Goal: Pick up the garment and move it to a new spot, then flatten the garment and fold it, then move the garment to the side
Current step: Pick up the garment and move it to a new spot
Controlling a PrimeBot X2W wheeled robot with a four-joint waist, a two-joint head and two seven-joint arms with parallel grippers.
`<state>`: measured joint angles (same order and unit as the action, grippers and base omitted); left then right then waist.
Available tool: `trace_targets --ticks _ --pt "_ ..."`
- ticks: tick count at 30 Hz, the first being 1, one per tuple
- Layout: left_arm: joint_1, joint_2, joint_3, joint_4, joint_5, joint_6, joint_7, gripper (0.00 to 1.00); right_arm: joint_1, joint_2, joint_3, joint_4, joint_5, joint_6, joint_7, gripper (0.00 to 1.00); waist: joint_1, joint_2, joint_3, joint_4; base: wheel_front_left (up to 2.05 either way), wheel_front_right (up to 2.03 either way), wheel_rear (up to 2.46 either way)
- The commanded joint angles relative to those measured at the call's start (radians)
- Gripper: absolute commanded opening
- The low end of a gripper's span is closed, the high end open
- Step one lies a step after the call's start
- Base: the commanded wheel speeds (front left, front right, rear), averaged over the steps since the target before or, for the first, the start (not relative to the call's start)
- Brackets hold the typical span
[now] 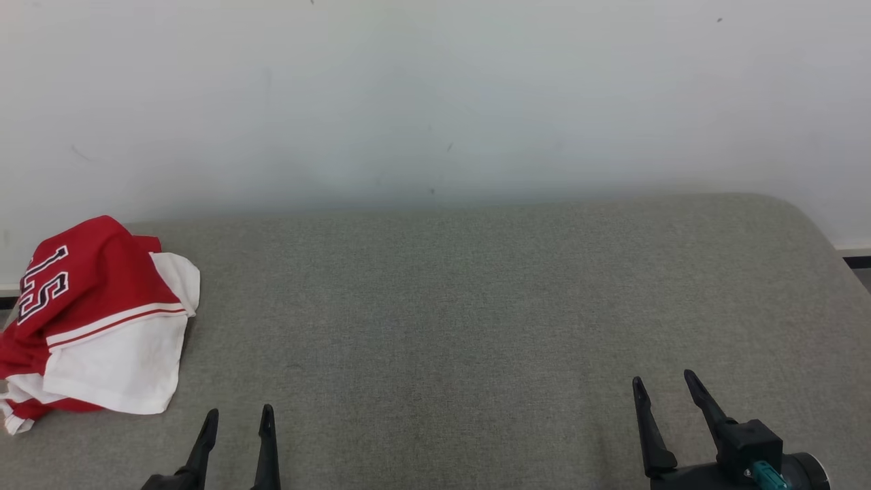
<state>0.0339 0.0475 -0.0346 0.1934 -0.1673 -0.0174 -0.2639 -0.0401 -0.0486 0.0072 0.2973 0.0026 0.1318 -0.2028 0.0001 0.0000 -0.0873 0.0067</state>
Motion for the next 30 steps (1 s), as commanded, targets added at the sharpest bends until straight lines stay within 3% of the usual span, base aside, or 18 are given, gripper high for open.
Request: trace_targets --ticks 1,7,23,30 --pt "0.01 0.005 0.001 -0.002 0.0 0.006 -0.001 1.0 0.012 -0.003 -0.005 -0.003 0.003 -0.002 -0.002 1.0 -0.0001 0.0 -0.002 0.011 0.0 0.0 0.0" --pt "0.014 0.005 0.0 0.004 0.009 0.003 -0.001 1.0 0.024 -0.003 -0.013 -0.002 0.007 -0.002 -0.008 1.0 -0.0001 0.0 -0.008 0.088 0.0 0.0 0.0" --pt "0.058 0.021 0.077 -0.007 0.042 -0.013 -0.001 1.0 0.034 -0.003 0.029 0.028 0.074 -0.002 -0.037 1.0 -0.0001 0.0 -0.03 0.372 0.0 0.0 0.0" --pt "0.075 0.023 0.107 -0.018 0.042 -0.014 -0.001 1.0 0.018 -0.003 0.047 0.044 0.087 -0.002 -0.045 1.0 -0.0001 0.0 -0.02 0.438 0.0 0.0 0.0"
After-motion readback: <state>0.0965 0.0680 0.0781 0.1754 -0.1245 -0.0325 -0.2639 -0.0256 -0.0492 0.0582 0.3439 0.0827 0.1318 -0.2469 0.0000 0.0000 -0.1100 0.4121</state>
